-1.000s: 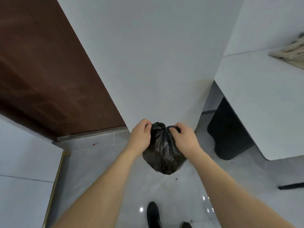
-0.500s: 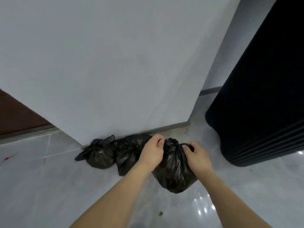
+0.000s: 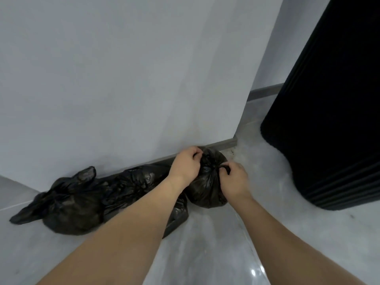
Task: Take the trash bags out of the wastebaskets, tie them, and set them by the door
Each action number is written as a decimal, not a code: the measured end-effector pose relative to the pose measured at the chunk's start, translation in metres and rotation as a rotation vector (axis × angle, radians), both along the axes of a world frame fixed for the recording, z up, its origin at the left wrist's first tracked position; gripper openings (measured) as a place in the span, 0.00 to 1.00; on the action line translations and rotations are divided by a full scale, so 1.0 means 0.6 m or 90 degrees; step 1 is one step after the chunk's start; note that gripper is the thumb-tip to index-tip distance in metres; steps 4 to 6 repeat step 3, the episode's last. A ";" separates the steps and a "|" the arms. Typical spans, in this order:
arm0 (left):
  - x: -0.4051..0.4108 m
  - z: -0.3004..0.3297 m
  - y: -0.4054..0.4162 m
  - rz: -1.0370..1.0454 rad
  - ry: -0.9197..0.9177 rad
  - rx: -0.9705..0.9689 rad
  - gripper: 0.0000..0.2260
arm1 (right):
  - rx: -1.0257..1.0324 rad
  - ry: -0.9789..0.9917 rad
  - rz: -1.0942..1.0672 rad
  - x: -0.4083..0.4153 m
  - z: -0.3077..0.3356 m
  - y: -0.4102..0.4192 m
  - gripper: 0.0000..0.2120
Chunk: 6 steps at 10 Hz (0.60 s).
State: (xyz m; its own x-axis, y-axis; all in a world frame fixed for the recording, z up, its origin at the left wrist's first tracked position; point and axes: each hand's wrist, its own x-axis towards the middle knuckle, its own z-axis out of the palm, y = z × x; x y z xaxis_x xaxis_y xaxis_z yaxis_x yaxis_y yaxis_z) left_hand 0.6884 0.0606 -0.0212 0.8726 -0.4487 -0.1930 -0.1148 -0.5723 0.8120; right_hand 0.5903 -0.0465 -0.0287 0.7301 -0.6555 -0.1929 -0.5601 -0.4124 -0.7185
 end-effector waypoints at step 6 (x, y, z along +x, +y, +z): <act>-0.011 0.026 0.030 0.018 0.047 -0.042 0.08 | -0.100 0.043 0.048 -0.031 0.022 0.006 0.17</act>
